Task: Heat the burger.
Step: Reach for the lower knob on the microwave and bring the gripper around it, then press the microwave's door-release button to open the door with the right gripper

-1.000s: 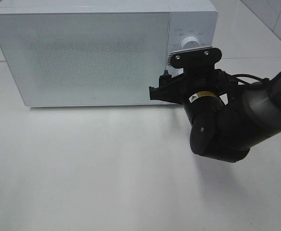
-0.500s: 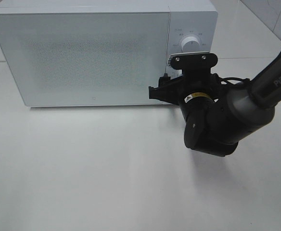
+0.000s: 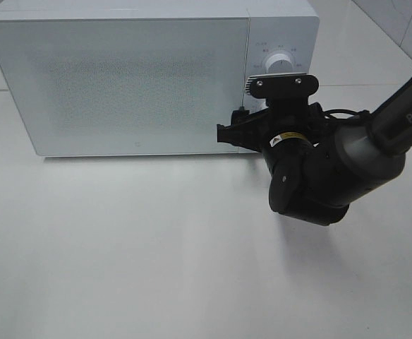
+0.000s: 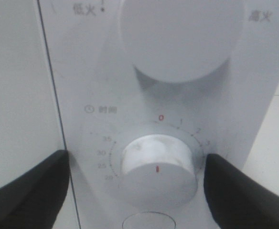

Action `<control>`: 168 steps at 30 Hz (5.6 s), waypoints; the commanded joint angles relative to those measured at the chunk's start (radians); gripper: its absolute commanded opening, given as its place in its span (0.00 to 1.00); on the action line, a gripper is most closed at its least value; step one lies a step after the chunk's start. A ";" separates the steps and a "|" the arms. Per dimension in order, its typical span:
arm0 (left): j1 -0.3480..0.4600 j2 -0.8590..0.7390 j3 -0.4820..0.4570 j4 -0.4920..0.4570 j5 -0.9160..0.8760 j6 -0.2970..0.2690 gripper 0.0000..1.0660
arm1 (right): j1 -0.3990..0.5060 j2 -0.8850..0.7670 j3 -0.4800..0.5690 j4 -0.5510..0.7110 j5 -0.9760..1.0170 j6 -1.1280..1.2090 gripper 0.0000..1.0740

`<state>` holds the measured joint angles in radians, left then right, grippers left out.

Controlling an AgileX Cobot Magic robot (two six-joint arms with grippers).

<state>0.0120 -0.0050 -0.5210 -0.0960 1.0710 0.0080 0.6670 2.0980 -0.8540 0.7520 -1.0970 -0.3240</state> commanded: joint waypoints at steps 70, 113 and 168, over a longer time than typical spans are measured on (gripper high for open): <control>0.001 -0.019 0.004 -0.006 0.000 -0.008 0.79 | -0.013 -0.022 -0.023 -0.377 -0.147 1.773 0.00; 0.001 -0.019 0.004 -0.006 0.000 -0.008 0.79 | -0.013 -0.022 -0.023 -0.155 -0.115 1.745 0.40; 0.001 -0.019 0.004 -0.006 0.000 -0.008 0.79 | -0.013 -0.700 0.131 -0.522 1.223 0.240 0.61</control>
<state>0.0120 -0.0050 -0.5210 -0.0960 1.0710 0.0080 0.6590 1.4300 -0.7210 0.2820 0.0510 -0.0810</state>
